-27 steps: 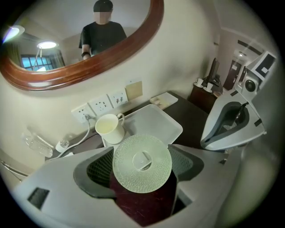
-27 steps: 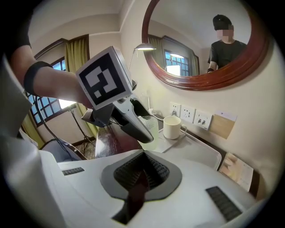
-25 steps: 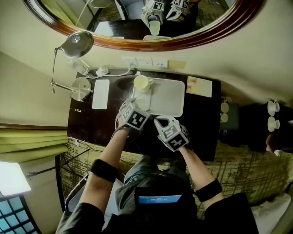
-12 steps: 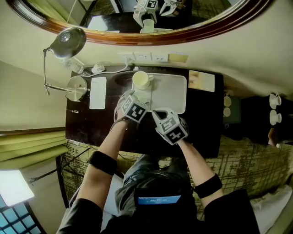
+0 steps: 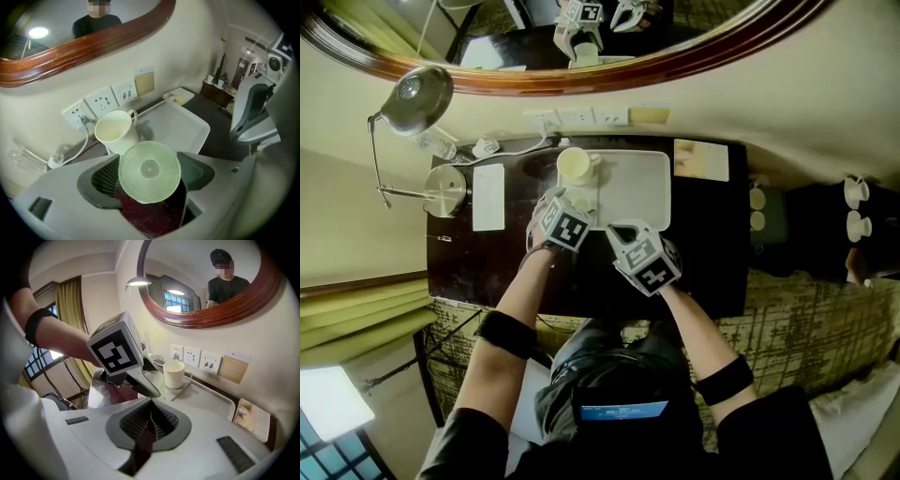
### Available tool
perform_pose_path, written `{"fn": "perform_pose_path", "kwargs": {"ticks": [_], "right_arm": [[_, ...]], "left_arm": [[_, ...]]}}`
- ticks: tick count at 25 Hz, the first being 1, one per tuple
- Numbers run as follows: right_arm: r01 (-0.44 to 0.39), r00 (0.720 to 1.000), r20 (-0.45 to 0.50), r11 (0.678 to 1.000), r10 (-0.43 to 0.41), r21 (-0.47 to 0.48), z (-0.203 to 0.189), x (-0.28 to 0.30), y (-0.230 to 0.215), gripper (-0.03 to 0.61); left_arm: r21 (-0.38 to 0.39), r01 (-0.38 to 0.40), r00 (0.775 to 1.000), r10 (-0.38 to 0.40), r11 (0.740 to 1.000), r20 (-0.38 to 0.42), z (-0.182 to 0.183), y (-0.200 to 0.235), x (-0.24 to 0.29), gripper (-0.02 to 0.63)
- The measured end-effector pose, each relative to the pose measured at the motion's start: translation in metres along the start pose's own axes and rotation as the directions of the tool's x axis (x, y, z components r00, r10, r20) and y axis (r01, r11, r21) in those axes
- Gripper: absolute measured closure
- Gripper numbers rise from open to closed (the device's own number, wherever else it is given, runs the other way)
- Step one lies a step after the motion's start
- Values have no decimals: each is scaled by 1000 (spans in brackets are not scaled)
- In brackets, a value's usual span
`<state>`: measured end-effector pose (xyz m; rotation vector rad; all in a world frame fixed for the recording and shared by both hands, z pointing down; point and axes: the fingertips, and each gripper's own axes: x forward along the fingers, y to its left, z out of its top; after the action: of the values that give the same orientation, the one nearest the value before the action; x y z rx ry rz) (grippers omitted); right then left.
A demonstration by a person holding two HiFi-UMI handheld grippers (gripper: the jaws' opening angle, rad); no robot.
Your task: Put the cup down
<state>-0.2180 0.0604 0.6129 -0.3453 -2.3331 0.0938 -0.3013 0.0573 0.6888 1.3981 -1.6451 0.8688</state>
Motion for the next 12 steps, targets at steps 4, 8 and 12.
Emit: {"fn": "perform_pose_path", "kwargs": {"ticks": [4, 8, 12], "right_arm": [[2, 1000, -4, 1000, -2, 3, -2, -1, -2, 578], [8, 1000, -5, 1000, -8, 6, -4, -3, -3, 578], [7, 1000, -5, 1000, -7, 10, -5, -2, -3, 578]], "left_arm": [[0, -1, 1000, 1, 1000, 14, 0, 0, 4, 233], [-3, -3, 1000, 4, 1000, 25, 1, -1, 4, 230], [13, -26, 999, 26, 1000, 37, 3, 1, 1, 187]]}}
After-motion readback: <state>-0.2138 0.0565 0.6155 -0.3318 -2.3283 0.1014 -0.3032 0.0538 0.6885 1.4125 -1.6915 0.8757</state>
